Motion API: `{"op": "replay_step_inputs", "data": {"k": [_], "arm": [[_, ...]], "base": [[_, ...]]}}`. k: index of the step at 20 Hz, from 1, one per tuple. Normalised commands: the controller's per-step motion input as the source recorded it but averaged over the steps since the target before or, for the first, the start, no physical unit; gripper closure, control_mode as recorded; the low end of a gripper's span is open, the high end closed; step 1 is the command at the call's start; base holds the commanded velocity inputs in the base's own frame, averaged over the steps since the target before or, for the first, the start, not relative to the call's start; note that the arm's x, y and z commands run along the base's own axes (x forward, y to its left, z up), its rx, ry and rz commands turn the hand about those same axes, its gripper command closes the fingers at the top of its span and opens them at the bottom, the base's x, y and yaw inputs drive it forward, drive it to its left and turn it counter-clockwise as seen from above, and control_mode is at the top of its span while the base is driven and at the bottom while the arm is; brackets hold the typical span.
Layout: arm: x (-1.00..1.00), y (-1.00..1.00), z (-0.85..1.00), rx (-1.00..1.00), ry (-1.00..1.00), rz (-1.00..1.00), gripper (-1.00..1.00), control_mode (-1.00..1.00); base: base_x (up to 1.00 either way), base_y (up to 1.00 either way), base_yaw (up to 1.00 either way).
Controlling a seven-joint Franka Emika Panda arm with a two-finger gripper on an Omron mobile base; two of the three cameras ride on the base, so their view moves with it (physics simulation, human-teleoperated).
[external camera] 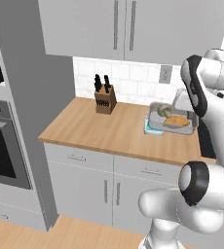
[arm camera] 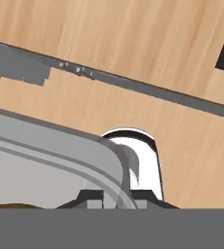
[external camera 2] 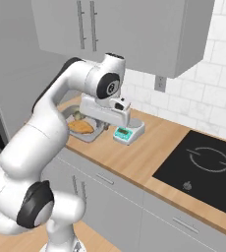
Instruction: Take the meat container that has the steak and place it on the second highest rack of the freezer. Then take the vegetable container that has the mushroom and potato and place it on the highest rack of the freezer.
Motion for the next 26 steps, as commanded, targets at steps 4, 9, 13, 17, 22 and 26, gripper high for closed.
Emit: {"op": "replay_step_inputs", "data": {"k": [4,9,13,17,22,26], "arm": [[-0.29,0.67,0.04,-0.14,-0.28,0.07,1.00,-1.00],[-0.13,0.21,0.00,-0.03,-0.12,0.00,1.00,-1.00],[0.01,0.00,0.00,-0.02,0.00,0.01,1.00,1.00],[0.00,0.00,0.00,0.00,0.00,0.00,1.00,1.00],[0.00,0.00,0.00,0.00,0.00,0.00,1.00,1.00],[0.00,0.00,0.00,0.00,0.00,0.00,1.00,1.00]], "base": [[0.00,0.00,0.00],[0.00,0.00,0.00],[0.00,0.00,0.00],[-0.32,0.00,0.01],[-0.31,0.01,0.25],[-0.12,0.16,0.56]]}}
